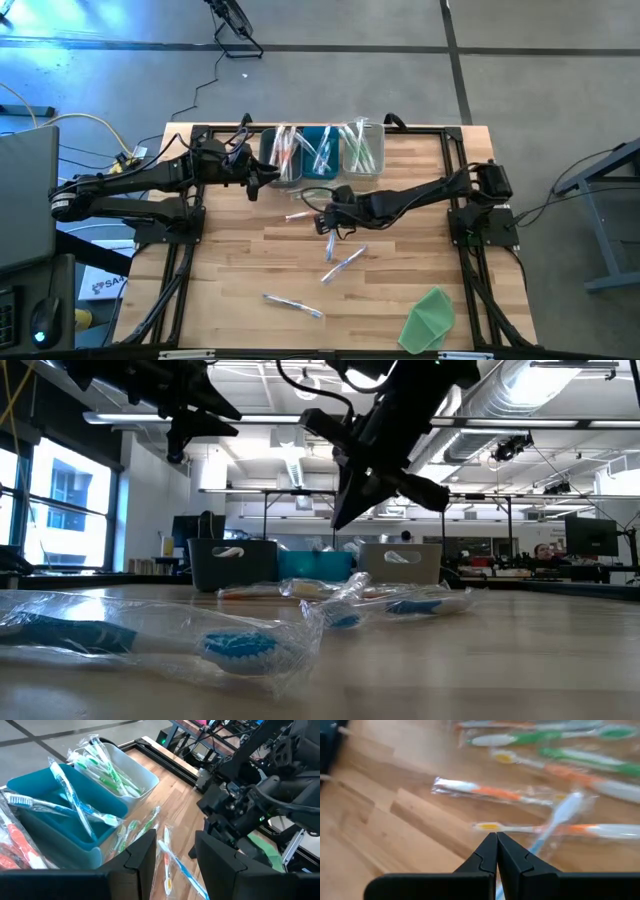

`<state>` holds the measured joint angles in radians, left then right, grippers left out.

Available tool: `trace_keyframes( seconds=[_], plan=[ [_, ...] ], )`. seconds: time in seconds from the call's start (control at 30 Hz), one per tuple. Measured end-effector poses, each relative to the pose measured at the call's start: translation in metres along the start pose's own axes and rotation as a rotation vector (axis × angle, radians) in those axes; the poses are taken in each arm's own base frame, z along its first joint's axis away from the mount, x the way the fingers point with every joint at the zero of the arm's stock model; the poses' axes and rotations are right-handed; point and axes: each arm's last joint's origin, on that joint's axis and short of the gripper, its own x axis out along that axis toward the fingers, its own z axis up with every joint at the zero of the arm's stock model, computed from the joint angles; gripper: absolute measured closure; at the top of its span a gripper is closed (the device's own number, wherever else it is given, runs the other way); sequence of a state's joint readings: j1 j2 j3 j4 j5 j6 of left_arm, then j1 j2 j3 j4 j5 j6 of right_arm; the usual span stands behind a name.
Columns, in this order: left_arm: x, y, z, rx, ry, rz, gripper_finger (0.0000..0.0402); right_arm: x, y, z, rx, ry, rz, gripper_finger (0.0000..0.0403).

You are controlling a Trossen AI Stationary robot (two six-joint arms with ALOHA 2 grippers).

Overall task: Pick & Place Toothbrushes
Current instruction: Put the blue toothbrush into the blue bin

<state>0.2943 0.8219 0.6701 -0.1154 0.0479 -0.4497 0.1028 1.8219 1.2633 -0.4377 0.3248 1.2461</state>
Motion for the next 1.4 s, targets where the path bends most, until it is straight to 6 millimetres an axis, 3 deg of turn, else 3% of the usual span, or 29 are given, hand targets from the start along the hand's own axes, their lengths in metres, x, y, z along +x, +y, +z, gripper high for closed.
trace_keyframes(
  seconds=[0.4, 0.77, 0.9, 1.4],
  plan=[
    [0.000, 0.001, -0.001, -0.001, 0.013, 0.008, 0.0268, 0.002, -0.003, 0.000, 0.057, 0.014, -0.021, 0.0393],
    [0.000, 0.001, -0.002, -0.001, 0.023, 0.012, 0.0268, 0.003, -0.007, 0.002, 0.077, 0.013, -0.058, 0.0261],
    [0.000, 0.001, -0.002, -0.002, 0.024, 0.012, 0.0268, 0.003, -0.007, 0.001, 0.077, 0.014, -0.058, 0.0235],
    [0.000, 0.003, -0.006, -0.003, 0.053, 0.041, 0.0268, 0.008, -0.012, -0.002, 0.112, 0.031, -0.117, 0.0244]
  ],
)
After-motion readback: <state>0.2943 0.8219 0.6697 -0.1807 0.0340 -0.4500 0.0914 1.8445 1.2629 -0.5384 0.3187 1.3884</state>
